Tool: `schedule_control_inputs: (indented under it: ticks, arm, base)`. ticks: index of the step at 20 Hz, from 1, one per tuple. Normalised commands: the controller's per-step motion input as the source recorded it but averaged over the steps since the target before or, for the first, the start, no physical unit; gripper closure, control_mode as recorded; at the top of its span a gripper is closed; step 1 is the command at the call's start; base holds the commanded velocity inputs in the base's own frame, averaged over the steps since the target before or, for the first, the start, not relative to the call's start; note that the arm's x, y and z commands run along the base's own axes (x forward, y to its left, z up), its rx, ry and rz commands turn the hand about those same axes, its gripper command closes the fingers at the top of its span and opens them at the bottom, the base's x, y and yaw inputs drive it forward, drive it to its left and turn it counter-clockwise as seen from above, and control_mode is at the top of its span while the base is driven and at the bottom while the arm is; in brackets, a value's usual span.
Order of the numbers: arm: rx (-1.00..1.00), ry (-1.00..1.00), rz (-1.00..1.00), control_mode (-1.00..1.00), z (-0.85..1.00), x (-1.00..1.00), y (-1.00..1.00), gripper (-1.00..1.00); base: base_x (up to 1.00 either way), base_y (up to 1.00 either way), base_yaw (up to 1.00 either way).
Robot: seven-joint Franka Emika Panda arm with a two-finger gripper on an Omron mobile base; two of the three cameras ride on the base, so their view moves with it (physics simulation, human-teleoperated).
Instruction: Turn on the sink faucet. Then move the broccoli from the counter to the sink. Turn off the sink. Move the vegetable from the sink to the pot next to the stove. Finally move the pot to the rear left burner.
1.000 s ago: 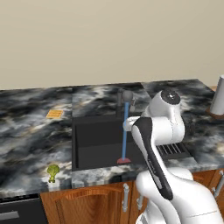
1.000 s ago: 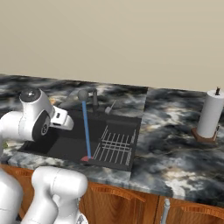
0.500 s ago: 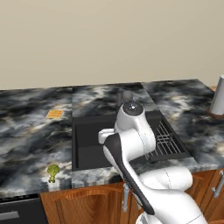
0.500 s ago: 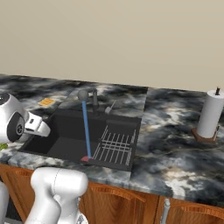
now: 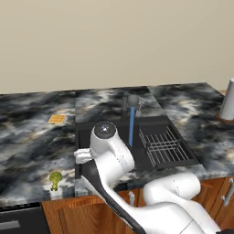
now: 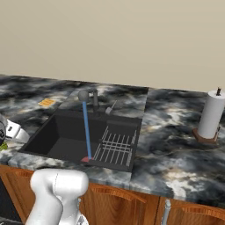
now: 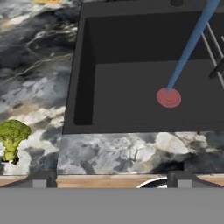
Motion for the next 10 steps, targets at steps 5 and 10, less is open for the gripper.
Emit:
schedule_control_inputs:
  ticks: [5,10]
  arm:
    - [0.00,0.05,0.03,-1.00,-0.12,0.00,0.85,-1.00]
    - [0.00,0.09,0.04,-1.00,-0.05,0.00,0.81,-1.00]
  base:
    - [0.00,0.00,0.00]
    - [0.00,0.00,0.00]
